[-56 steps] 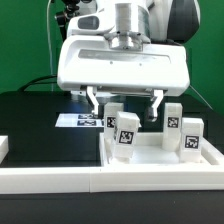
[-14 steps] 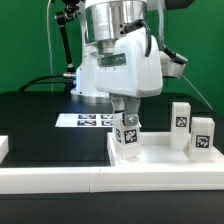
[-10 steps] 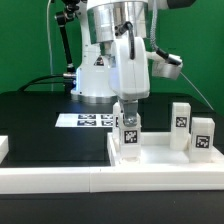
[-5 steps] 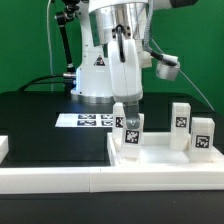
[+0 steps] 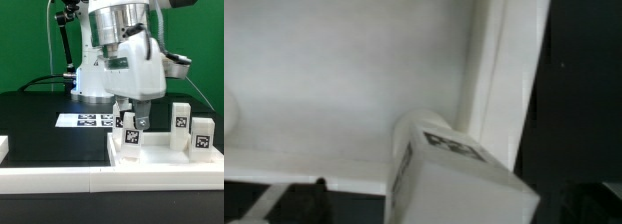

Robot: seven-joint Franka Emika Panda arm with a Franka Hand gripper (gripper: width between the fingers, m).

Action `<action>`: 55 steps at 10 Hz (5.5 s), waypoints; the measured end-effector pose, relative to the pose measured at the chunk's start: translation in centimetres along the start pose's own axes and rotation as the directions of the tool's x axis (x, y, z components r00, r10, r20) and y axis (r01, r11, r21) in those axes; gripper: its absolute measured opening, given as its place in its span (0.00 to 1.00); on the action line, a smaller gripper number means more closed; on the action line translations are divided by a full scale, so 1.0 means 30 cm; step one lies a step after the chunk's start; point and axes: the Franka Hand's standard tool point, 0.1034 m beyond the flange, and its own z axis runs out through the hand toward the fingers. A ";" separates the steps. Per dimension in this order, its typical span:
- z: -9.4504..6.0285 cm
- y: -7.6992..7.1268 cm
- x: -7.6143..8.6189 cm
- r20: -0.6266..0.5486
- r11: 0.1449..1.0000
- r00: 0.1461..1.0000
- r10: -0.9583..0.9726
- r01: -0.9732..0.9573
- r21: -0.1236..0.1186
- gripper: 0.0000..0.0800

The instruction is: Assemble square table

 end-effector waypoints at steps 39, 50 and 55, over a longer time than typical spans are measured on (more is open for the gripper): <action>0.001 0.002 -0.006 -0.011 0.976 0.976 0.218 -0.218 -0.020 0.36; 0.002 -0.004 -0.002 0.013 0.994 0.998 -0.059 0.060 -0.092 0.81; 0.000 -0.001 0.004 0.043 0.882 0.888 -0.457 0.459 -0.102 0.81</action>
Offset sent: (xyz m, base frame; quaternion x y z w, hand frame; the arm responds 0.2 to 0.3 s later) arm 0.0000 0.0000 0.0000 0.0000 0.0000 -0.1938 0.9810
